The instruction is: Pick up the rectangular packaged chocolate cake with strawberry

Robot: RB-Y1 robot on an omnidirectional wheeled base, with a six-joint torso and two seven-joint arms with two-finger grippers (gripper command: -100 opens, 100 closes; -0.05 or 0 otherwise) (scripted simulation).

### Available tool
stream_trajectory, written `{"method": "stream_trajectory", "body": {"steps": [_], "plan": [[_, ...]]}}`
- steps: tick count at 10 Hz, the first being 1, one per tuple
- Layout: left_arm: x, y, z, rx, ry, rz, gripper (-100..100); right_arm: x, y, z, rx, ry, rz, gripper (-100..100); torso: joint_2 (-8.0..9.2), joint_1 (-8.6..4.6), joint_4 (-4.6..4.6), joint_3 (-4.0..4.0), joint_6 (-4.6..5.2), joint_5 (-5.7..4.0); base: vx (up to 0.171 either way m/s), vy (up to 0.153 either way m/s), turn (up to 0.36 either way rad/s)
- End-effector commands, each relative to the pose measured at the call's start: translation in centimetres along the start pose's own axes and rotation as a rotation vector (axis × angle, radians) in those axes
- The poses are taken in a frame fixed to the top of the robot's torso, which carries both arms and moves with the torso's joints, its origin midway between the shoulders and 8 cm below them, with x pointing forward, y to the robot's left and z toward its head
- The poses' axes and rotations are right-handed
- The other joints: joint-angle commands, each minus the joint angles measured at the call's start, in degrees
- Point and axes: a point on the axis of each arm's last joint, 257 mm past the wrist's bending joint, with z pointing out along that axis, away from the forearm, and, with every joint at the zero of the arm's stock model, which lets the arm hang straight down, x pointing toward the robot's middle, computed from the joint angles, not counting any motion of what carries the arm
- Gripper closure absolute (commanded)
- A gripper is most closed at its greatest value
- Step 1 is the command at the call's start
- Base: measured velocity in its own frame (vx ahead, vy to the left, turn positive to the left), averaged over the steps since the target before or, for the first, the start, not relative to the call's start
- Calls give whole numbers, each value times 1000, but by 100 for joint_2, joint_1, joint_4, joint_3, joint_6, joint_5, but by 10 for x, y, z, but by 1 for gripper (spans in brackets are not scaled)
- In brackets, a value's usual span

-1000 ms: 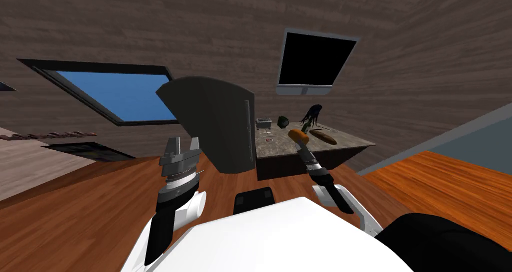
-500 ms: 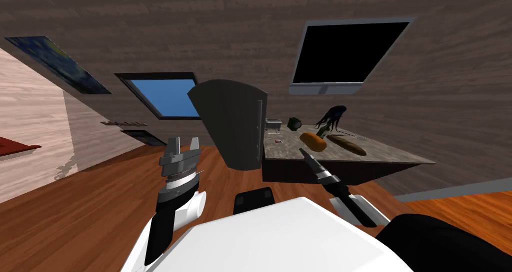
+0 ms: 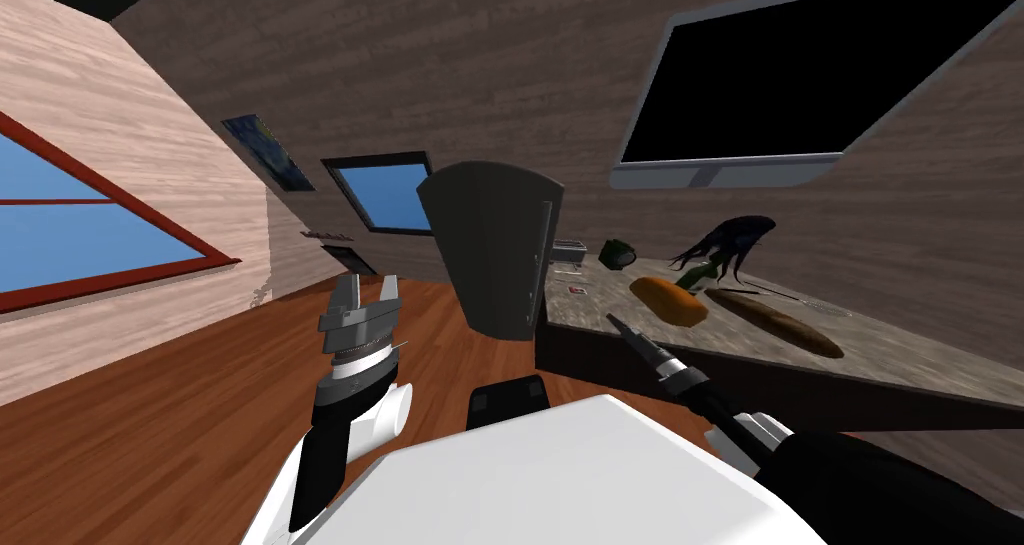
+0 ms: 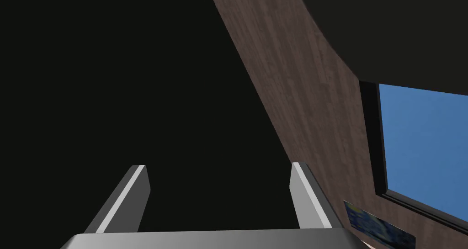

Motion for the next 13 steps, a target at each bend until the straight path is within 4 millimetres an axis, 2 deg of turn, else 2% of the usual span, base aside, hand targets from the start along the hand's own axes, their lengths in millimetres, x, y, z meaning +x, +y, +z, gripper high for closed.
{"method": "stream_trajectory", "body": {"steps": [1,2,4,5,6,7,9,10,11,12,13], "plan": [[0,0,0,0,0,0,0,12,-35,-21,81,85,-86,-100,0,0,0,0,0,0,57,65,477],[0,0,0,0,0,0,0,11,-35,-21,78,100,-100,-100,-10,7,-2,-5,0,2,55,34,182],[0,0,0,0,0,0,0,22,-81,-58,176,227,-215,-100,-12,-1,-3,-7,1,0,70,37,416],[0,0,0,0,0,0,0,22,-82,-59,176,242,-226,-100,-20,1,-4,-11,-1,0,63,16,204],[0,0,0,0,0,0,0,26,-102,-80,219,308,-280,-100,-15,-3,-4,-9,7,0,51,16,323],[0,0,0,0,0,0,0,25,-105,-81,222,316,-288,-100,-12,-6,-3,-7,1,-1,41,-1,154],[0,0,0,0,0,0,0,27,-145,-124,303,446,-394,-100,-12,-11,-2,-7,0,-2,74,0,391],[0,0,0,0,0,0,0,26,-146,-127,304,467,-406,-100,-22,-12,-4,-13,3,-3,71,1,203],[0,0,0,0,0,0,0,24,-164,-148,337,533,-459,-100,-18,-8,-4,-11,7,-2,68,12,340],[0,0,0,0,0,0,0,25,-165,-152,341,542,-461,-100,-19,-5,-4,-11,2,-1,49,-7,185],[0,0,0,0,0,0,0,21,-181,-176,373,617,-514,-100,-12,-6,-3,-7,10,-1,52,-21,315]]}}
